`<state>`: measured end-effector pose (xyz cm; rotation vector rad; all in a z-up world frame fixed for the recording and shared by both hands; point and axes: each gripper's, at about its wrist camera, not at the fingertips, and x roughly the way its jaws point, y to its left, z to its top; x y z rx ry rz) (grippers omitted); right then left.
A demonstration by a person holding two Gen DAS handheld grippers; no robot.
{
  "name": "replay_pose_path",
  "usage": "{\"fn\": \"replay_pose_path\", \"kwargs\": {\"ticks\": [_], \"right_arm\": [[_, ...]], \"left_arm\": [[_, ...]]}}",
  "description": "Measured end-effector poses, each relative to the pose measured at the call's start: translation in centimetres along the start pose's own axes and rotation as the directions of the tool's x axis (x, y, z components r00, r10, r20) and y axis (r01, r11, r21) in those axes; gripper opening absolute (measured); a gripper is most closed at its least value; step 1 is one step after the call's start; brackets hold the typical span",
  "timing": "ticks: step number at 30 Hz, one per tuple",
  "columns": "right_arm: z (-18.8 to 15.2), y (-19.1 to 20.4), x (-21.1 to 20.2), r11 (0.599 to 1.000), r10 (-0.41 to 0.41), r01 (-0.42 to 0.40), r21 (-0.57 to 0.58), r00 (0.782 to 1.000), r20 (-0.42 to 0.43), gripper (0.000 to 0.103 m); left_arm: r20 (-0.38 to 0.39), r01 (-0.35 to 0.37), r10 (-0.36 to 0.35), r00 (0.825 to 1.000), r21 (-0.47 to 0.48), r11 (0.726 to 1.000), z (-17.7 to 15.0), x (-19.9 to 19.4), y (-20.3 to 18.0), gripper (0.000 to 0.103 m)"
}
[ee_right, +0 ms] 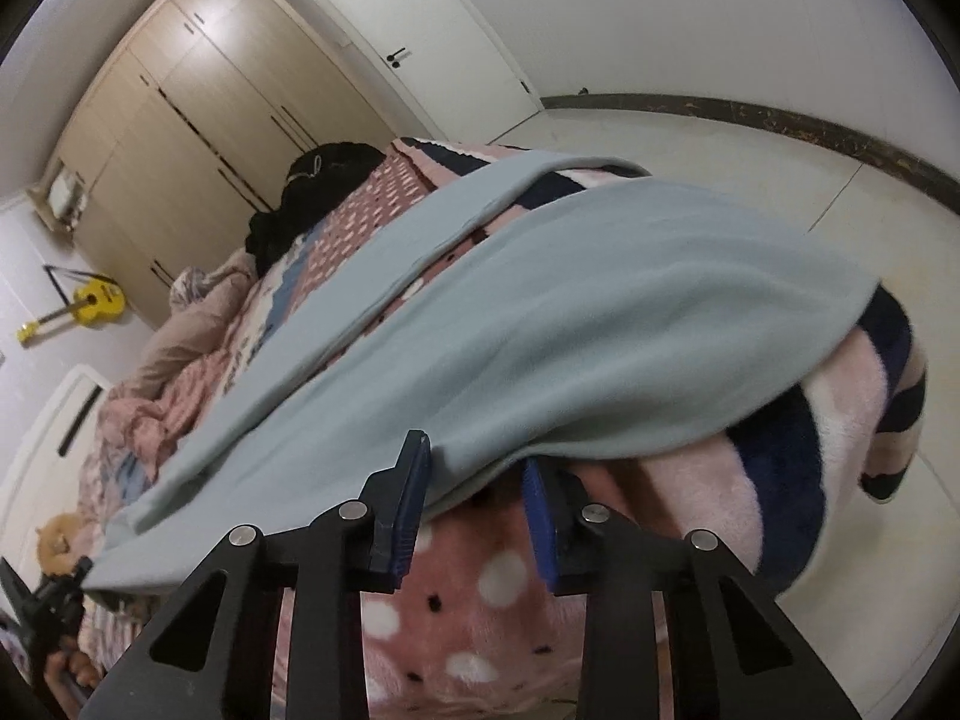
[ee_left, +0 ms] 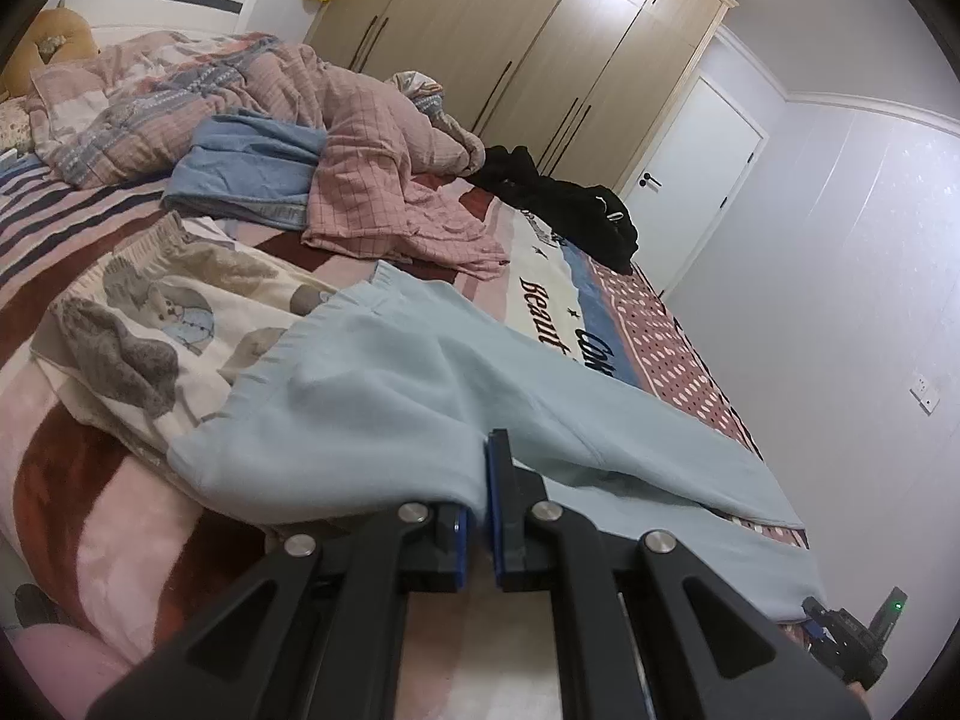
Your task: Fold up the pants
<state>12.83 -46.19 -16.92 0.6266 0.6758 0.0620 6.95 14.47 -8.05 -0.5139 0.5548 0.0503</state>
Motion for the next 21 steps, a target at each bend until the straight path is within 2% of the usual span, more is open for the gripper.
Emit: {"fn": "replay_pose_path", "kwargs": {"ticks": [6,7,9,10,16,19,21], "right_arm": [[1.1,0.6,1.2,1.0,-0.009,0.009,-0.003,0.999,0.04,0.041],[1.2,0.8,1.3,1.0,-0.025,0.025,-0.008,0.999,0.043,0.039],[1.6,1.6,1.1,0.994,-0.102,0.104,-0.04,0.994,0.043,0.018],[1.7,1.8,0.9,0.993,-0.106,0.108,-0.055,0.994,0.039,0.004],[4.3,4.6,-2.1,0.984,0.004,0.005,-0.176,0.999,0.045,0.004],[7.5,6.8,-1.8,0.973,0.053,-0.052,-0.225,0.999,-0.002,0.004],[10.0,8.5,-0.4,0.958,0.044,-0.06,-0.279,0.997,-0.063,0.004]], "left_arm": [[-0.01,0.003,-0.003,1.0,0.0,1.0,-0.1,0.1,0.1,0.003],[-0.011,0.005,-0.005,1.0,0.004,1.0,-0.1,0.0,0.0,0.003],[-0.01,0.014,-0.014,1.0,0.024,1.0,0.3,-0.4,-0.2,0.003],[-0.007,0.015,-0.014,1.0,0.04,0.999,0.5,-0.6,-0.4,0.003],[-0.011,0.017,-0.015,1.0,0.14,0.99,3.5,-1.1,-2.0,0.003],[-0.041,0.001,0.007,0.999,0.197,0.98,6.0,0.0,-3.0,0.003],[-0.084,-0.022,0.045,0.995,0.254,0.967,7.8,1.9,-3.7,0.003]]}}
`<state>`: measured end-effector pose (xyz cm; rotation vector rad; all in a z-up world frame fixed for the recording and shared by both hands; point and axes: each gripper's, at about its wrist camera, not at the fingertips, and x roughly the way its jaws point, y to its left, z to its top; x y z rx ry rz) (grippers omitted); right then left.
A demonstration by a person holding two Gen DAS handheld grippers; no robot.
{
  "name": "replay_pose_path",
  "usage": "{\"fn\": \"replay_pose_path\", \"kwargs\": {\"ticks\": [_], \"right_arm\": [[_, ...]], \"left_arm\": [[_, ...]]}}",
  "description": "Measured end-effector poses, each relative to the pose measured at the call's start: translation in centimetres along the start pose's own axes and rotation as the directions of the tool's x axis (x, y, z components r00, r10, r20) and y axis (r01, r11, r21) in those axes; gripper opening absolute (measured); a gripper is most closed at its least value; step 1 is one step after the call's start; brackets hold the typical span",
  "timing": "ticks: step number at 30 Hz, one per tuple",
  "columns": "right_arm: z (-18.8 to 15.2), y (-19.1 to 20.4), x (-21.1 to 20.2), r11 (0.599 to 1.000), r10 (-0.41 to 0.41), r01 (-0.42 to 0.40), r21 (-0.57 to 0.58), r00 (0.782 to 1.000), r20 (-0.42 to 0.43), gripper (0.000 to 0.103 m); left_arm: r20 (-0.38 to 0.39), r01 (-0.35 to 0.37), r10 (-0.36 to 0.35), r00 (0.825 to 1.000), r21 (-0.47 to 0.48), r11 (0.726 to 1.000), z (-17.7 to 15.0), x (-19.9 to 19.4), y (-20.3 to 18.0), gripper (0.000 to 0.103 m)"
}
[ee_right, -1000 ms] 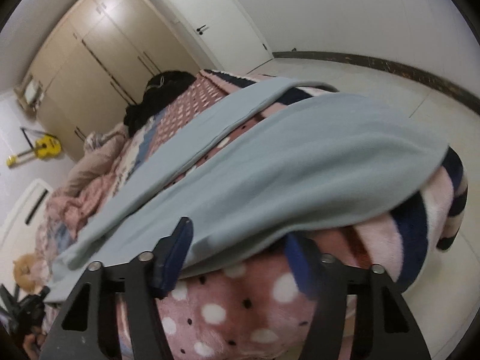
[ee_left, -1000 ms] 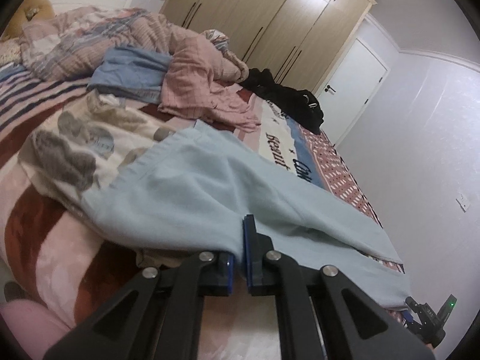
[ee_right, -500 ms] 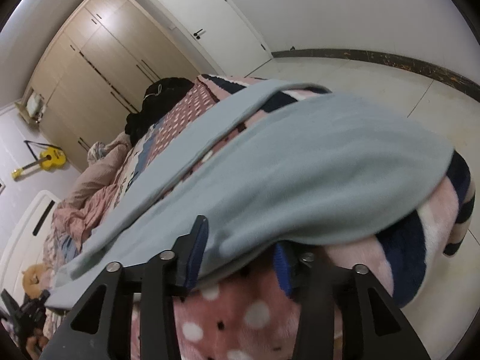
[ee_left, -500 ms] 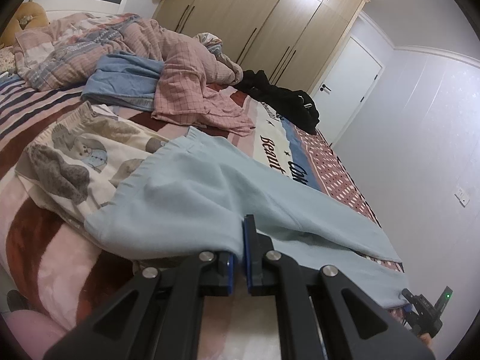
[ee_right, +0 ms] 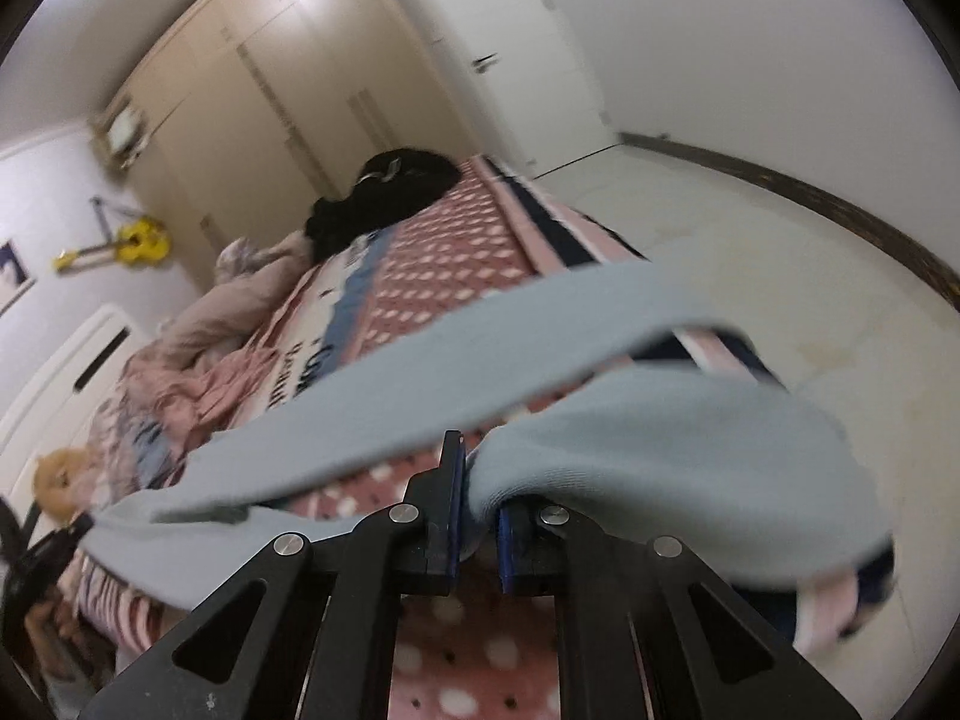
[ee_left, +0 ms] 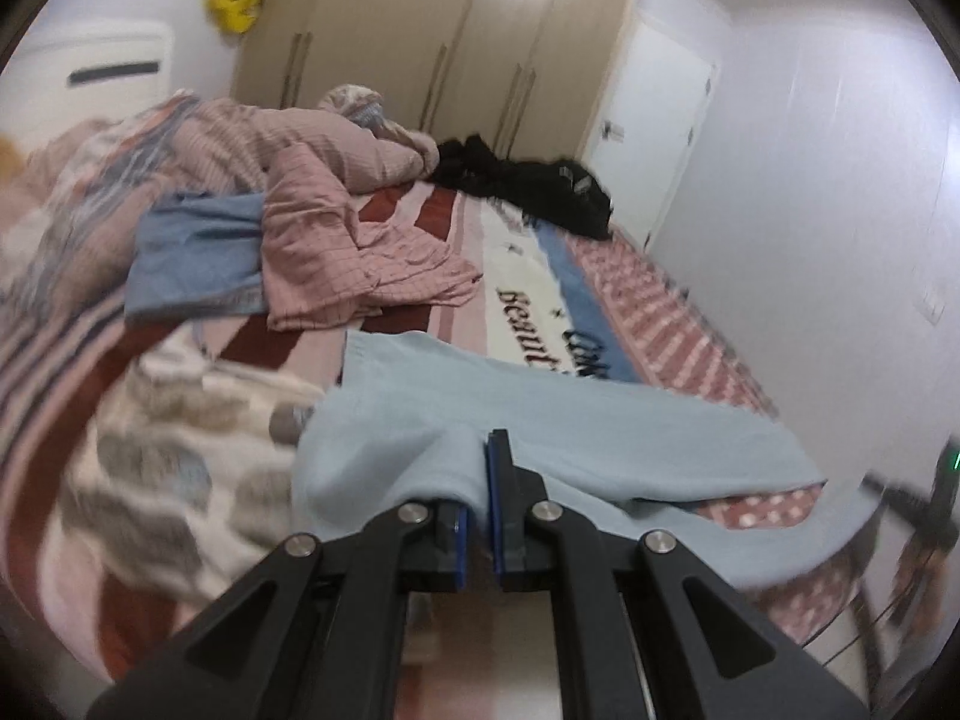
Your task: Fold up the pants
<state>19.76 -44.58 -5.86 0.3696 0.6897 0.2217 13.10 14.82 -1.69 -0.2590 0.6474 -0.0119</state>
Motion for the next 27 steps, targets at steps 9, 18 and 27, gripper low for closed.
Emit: {"fn": "replay_pose_path", "kwargs": {"ticks": [9,18,27], "right_arm": [[9.1,-0.4,10.1,0.984,-0.148,0.119,-0.133,0.961,-0.233,0.004],[11.3,-1.3,18.6,0.956,-0.274,0.216,-0.2,0.903,-0.332,0.004],[10.3,-2.4,21.1,0.957,-0.277,0.218,-0.193,0.885,-0.374,0.008]], "left_arm": [[-0.183,-0.033,0.047,0.982,0.079,0.996,7.0,10.1,-0.3,0.006],[-0.324,-0.105,0.138,0.936,0.117,0.988,9.8,21.0,0.0,0.007],[-0.379,-0.112,0.143,0.914,0.104,0.988,9.6,24.0,0.6,0.037]]}}
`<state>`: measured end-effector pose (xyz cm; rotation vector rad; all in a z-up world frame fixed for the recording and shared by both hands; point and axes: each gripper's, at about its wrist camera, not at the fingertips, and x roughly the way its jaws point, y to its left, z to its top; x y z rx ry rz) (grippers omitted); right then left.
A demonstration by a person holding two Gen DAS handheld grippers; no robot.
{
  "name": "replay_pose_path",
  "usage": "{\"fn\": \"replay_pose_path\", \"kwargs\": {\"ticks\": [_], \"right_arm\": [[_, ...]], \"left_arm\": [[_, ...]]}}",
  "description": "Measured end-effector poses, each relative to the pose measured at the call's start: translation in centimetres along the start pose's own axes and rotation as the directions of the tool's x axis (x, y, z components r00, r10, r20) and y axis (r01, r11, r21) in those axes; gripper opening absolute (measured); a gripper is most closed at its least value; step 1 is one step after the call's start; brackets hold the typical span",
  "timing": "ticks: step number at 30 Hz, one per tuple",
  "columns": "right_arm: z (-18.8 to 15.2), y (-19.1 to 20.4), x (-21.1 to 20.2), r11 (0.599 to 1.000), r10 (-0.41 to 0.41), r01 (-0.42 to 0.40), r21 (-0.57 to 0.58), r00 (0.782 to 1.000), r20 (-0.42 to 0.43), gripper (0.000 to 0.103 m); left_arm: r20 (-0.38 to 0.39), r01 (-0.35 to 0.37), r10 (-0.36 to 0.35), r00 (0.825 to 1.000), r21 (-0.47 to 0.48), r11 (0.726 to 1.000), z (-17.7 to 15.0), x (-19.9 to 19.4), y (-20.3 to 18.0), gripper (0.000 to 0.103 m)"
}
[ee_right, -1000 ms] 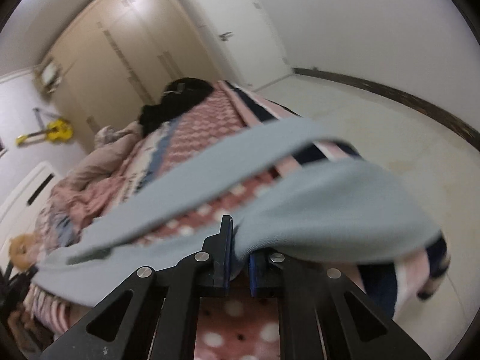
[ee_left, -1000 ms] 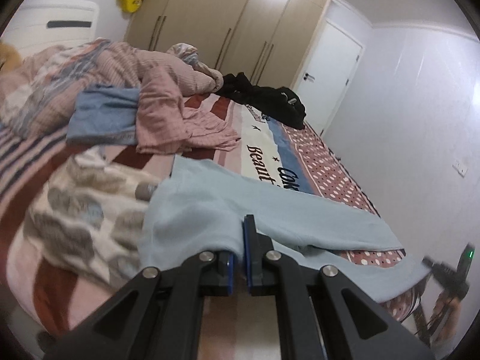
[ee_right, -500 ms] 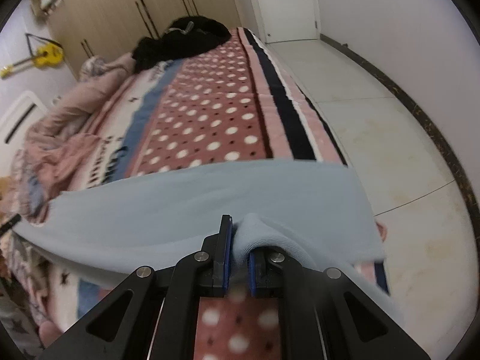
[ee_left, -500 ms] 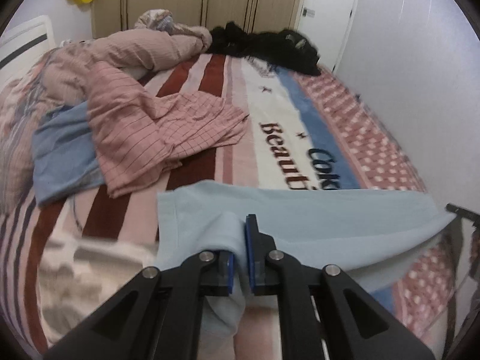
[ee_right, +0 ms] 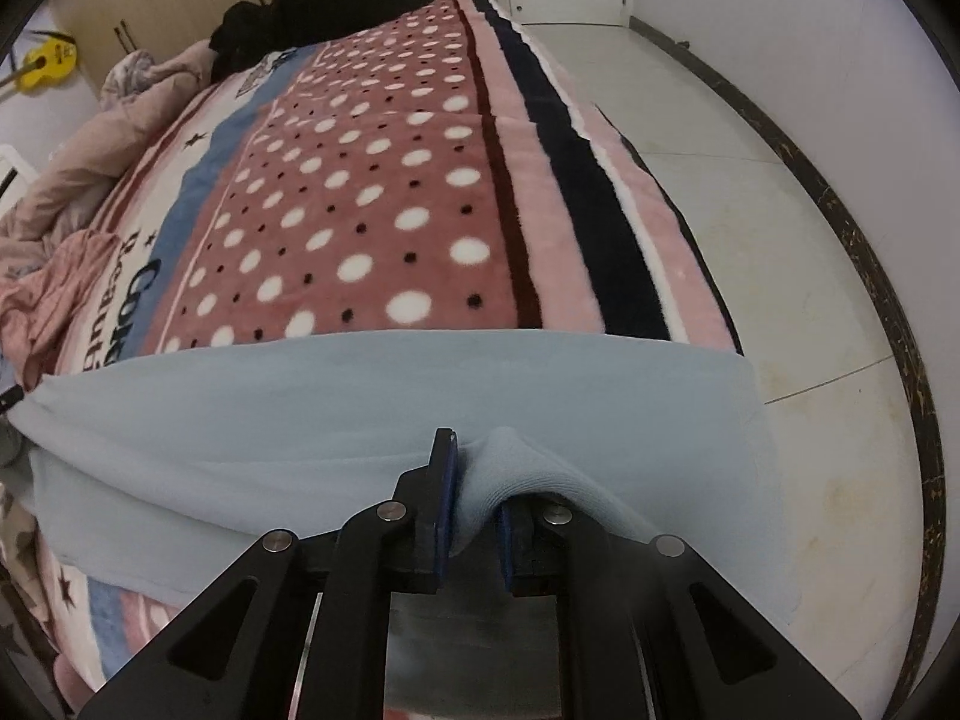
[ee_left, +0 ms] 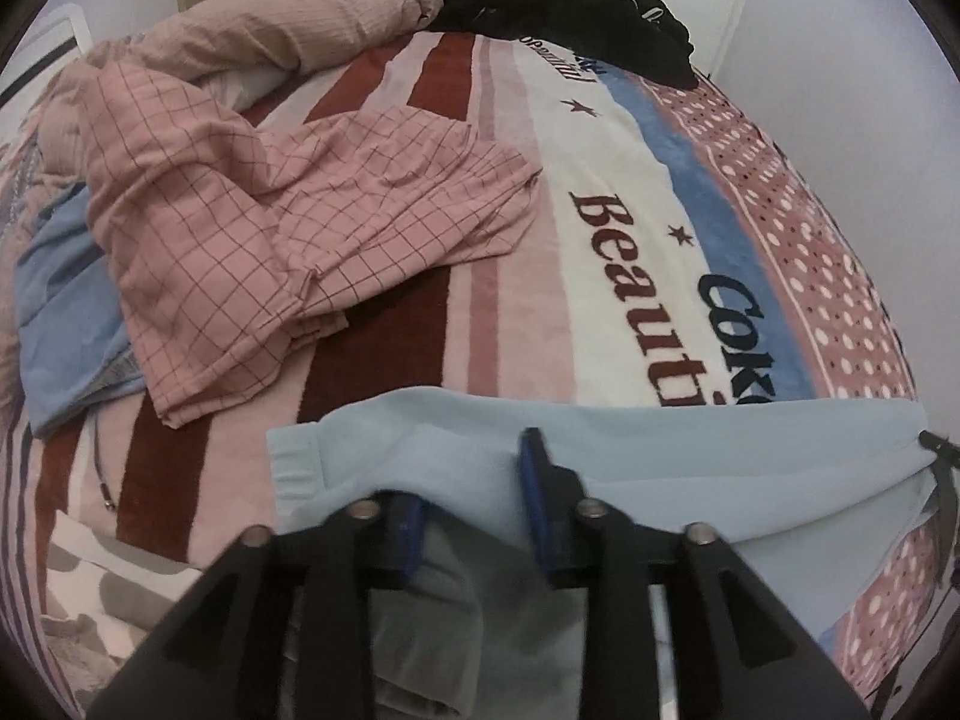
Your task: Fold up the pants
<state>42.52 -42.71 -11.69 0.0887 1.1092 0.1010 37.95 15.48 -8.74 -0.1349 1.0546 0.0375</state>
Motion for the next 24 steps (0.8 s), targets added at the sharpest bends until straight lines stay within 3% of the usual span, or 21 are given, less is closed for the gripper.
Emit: {"fn": "replay_pose_path", "kwargs": {"ticks": [1,3,5,7,9,10,12,16,24], "right_arm": [[0.0,0.1,0.0,1.0,-0.003,0.003,-0.008,1.0,-0.005,0.009],[0.0,0.5,-0.5,1.0,0.007,-0.008,-0.028,1.0,-0.008,0.016],[0.0,1.0,-1.2,0.998,0.037,-0.038,-0.042,0.999,-0.011,0.041],[-0.3,1.6,-2.4,0.996,0.066,-0.066,-0.064,0.998,0.005,0.051],[-0.6,1.9,-3.5,0.995,0.077,-0.076,-0.072,0.997,0.021,0.054],[-0.9,2.2,-4.2,0.994,0.082,-0.08,-0.078,0.996,0.03,0.056],[-1.4,2.8,-5.3,0.992,0.087,-0.082,-0.095,0.995,0.048,0.058],[-2.6,4.7,-7.8,0.985,0.112,-0.098,-0.143,0.989,0.097,0.06],[-4.9,11.7,-8.5,0.94,0.229,-0.193,-0.281,0.968,0.101,0.063]], "left_arm": [[-0.001,0.007,-0.007,1.0,0.006,1.0,0.1,-0.2,-0.1,0.048],[0.008,0.018,-0.019,1.0,0.037,0.999,0.1,-1.0,-0.4,0.058],[0.03,0.021,-0.023,0.999,0.066,0.998,0.0,-2.4,-0.6,0.065],[0.05,0.049,-0.053,0.997,0.07,0.996,0.1,-3.8,-0.5,0.08],[0.087,0.037,-0.043,0.995,0.065,0.997,0.1,-5.2,-0.1,0.088],[0.123,-0.003,-0.005,0.992,0.065,0.998,0.1,-6.3,0.2,0.094],[0.161,-0.033,0.021,0.987,0.07,0.997,0.0,-7.6,0.7,0.096],[0.143,-0.024,0.013,0.99,0.075,0.997,-0.8,-8.9,1.7,0.096],[0.094,-0.04,0.033,0.995,0.069,0.997,-3.4,-7.0,2.7,0.095]]}}
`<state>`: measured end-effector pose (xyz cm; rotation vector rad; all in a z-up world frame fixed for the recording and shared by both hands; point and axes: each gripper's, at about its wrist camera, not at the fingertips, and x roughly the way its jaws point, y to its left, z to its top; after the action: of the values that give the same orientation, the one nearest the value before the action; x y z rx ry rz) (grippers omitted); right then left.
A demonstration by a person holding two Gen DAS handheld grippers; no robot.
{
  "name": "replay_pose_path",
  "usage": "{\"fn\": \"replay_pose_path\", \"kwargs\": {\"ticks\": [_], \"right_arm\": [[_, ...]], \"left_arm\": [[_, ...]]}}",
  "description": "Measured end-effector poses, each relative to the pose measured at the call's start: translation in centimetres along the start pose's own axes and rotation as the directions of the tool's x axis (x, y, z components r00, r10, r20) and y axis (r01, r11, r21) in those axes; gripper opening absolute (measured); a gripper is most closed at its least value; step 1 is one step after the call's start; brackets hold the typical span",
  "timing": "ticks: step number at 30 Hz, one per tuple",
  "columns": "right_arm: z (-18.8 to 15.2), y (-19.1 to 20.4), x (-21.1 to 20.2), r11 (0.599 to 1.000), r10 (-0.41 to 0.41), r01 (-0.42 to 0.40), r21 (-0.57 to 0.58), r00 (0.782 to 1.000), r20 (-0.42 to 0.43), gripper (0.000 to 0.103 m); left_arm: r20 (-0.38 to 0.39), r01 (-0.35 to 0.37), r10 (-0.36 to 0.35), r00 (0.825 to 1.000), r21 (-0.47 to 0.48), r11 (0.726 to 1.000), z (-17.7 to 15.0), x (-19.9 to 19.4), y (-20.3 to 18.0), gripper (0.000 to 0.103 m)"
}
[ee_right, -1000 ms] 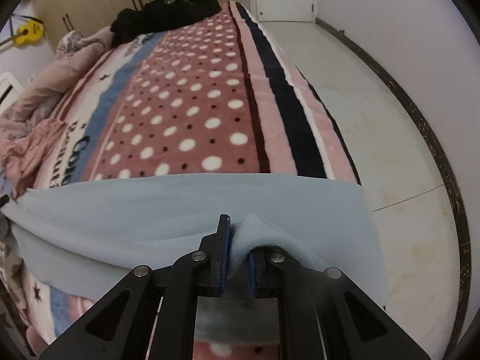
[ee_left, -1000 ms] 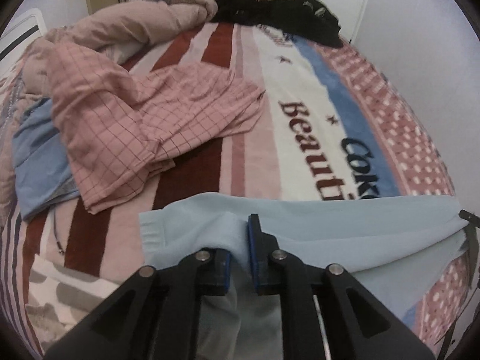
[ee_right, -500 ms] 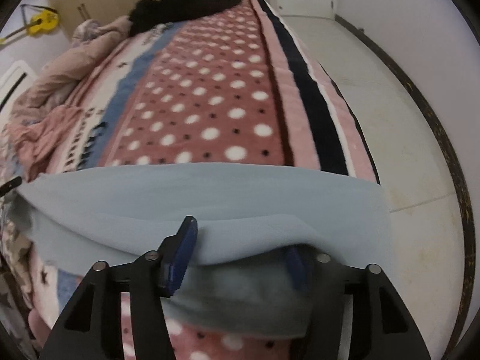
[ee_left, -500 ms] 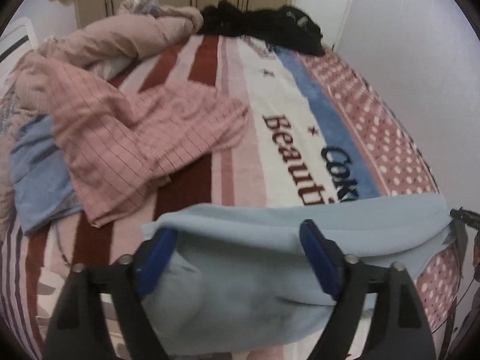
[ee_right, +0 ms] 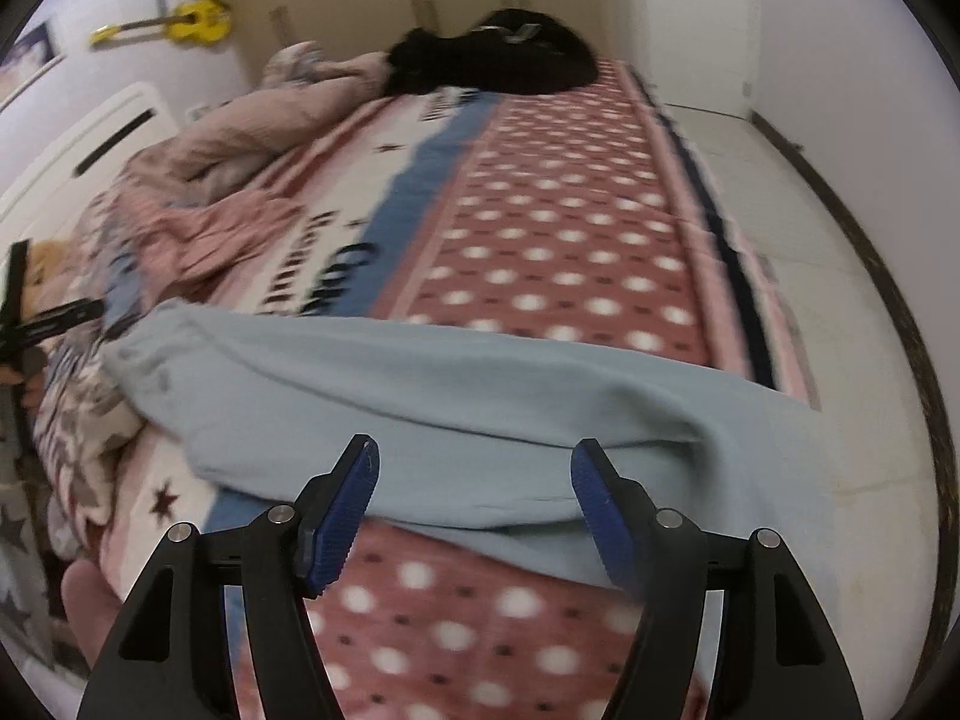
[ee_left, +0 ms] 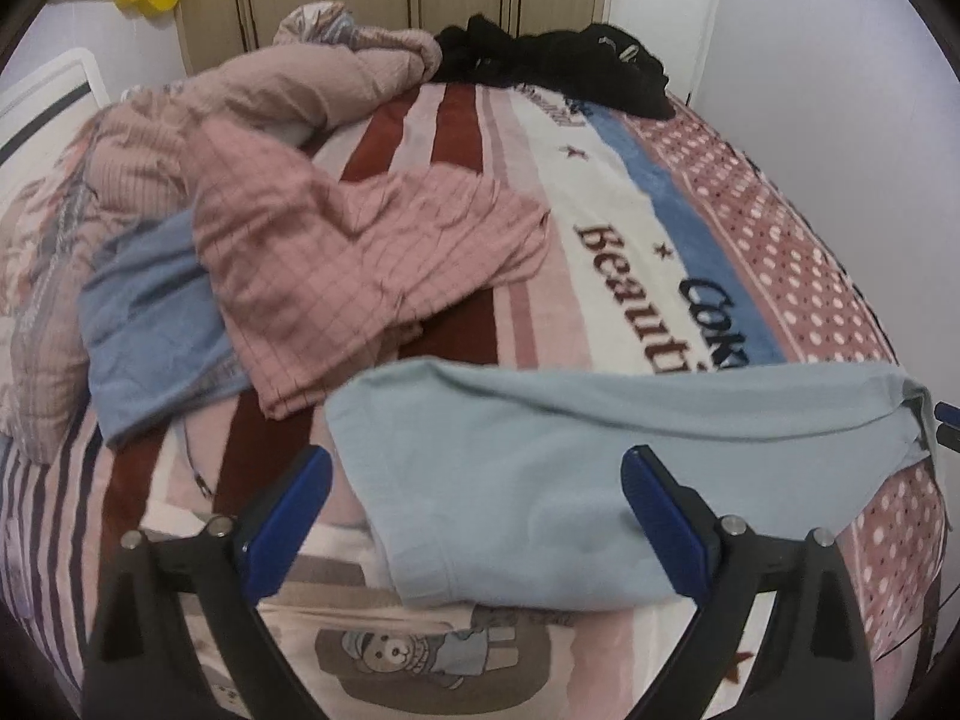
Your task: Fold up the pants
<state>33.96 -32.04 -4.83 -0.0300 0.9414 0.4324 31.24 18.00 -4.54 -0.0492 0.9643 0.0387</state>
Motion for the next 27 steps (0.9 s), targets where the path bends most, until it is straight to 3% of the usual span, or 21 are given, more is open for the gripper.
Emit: {"fn": "replay_pose_path", "kwargs": {"ticks": [4,7,13,18,22,25,27], "right_arm": [[-0.1,2.2,2.4,0.999,0.028,-0.029,-0.024,0.999,-0.028,0.063],[-0.5,1.4,3.5,1.0,-0.008,0.007,-0.019,0.999,-0.051,0.063],[-2.6,-6.1,0.9,0.982,-0.163,0.164,0.095,0.986,-0.025,0.063],[-6.0,-12.8,-2.7,0.93,-0.336,0.336,0.149,0.942,-0.029,0.063],[-9.2,-15.6,-3.0,0.952,-0.245,0.252,0.172,0.968,-0.061,0.068],[-11.3,-14.1,-2.6,0.974,-0.204,0.209,0.09,0.977,-0.062,0.069],[-12.3,-12.9,-2.4,0.975,-0.221,0.223,0.018,0.973,-0.061,0.074]], "left_arm": [[-0.052,0.045,-0.046,0.998,-0.027,0.999,-1.6,1.8,0.8,0.093],[-0.07,0.057,-0.058,0.996,-0.019,0.998,-2.3,2.5,0.6,0.087],[-0.062,-0.012,0.011,0.998,-0.004,1.0,-3.1,3.2,0.2,0.079],[-0.027,-0.045,0.044,0.999,-0.017,0.999,-3.1,2.7,-0.3,0.075],[0.006,-0.076,0.076,0.997,-0.039,0.996,-2.9,2.0,-0.9,0.075],[0.048,-0.09,0.09,0.995,-0.019,0.996,-2.9,0.7,-2.2,0.078],[0.079,-0.071,0.071,0.994,-0.008,0.997,-3.0,-0.4,-3.0,0.083]]}}
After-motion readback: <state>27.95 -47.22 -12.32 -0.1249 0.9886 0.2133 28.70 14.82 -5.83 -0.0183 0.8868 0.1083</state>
